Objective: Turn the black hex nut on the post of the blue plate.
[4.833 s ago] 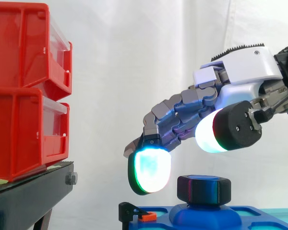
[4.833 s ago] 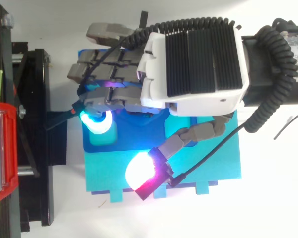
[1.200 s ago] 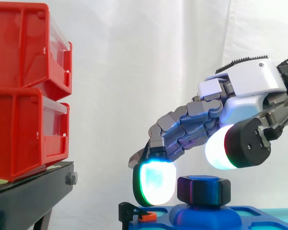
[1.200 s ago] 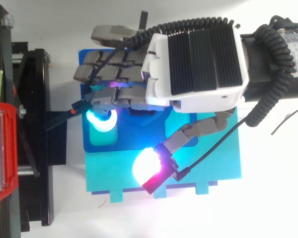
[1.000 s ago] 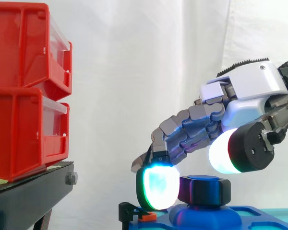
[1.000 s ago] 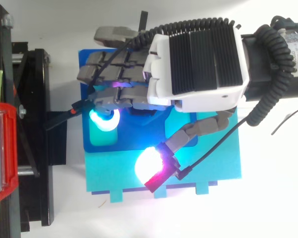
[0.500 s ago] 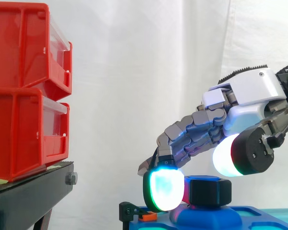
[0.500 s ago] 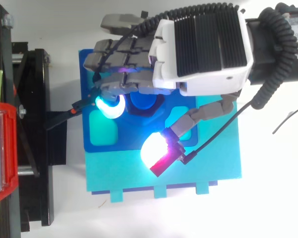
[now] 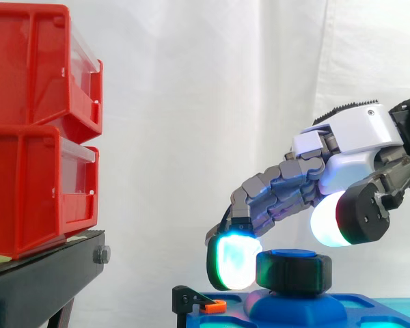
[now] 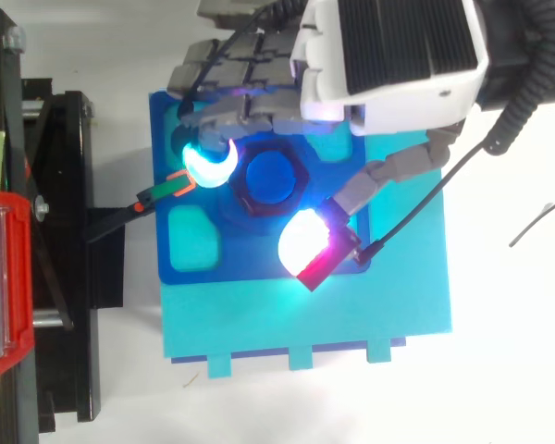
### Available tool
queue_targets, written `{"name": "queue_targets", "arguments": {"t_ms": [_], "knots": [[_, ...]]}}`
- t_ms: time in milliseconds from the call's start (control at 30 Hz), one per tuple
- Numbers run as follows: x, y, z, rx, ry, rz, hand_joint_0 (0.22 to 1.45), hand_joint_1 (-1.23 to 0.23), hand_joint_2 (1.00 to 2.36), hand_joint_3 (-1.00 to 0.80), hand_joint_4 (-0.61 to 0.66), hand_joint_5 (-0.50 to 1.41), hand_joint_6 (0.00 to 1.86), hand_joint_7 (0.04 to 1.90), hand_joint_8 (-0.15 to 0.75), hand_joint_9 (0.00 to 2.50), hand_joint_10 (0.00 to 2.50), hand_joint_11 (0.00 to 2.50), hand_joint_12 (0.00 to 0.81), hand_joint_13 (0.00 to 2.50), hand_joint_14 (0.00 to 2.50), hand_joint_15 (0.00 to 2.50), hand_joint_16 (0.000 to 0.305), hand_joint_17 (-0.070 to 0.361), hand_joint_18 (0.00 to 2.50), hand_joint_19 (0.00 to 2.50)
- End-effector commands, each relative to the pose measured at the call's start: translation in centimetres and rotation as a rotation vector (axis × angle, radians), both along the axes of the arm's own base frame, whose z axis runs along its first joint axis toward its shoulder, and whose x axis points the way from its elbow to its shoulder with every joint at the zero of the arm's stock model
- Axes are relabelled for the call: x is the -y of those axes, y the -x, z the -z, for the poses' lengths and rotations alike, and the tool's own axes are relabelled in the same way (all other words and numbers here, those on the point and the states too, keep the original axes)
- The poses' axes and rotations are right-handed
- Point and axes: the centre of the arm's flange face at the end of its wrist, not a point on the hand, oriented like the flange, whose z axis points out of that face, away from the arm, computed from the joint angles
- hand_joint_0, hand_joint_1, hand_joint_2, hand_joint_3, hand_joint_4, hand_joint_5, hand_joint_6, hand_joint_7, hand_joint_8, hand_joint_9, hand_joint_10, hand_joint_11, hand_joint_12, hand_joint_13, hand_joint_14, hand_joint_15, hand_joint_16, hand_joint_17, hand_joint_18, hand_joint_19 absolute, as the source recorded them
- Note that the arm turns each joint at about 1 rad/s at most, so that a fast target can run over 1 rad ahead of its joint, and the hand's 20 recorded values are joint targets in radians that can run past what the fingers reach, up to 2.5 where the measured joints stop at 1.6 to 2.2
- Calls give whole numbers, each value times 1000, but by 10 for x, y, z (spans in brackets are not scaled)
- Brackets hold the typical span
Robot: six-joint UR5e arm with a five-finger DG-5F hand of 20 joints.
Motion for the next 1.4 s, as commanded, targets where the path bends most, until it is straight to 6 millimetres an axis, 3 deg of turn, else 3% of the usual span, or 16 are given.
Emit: {"name": "queue_targets", "arguments": {"t_ms": [0,367,567,933,1367], "knots": [[8,2,-1,6,1,-7,452,-449,1000,-500,221,-185,503,1029,263,297,0,0,387,232,0,3,61,137,105,140],[30,6,-2,30,-2,-24,453,-451,1000,-500,223,-185,503,1030,261,298,0,0,387,234,0,4,61,136,105,140],[33,7,-3,37,-5,-35,454,-451,1000,-500,222,-186,503,1030,261,296,0,0,386,233,0,3,61,137,101,142],[17,-8,-26,93,-2,-34,454,-453,1000,-500,226,-185,503,1030,262,299,0,0,387,235,0,6,61,136,99,141],[-16,-20,-26,108,9,0,453,-453,1000,-500,222,-185,503,1026,263,301,0,0,387,235,0,4,61,136,99,149]]}}
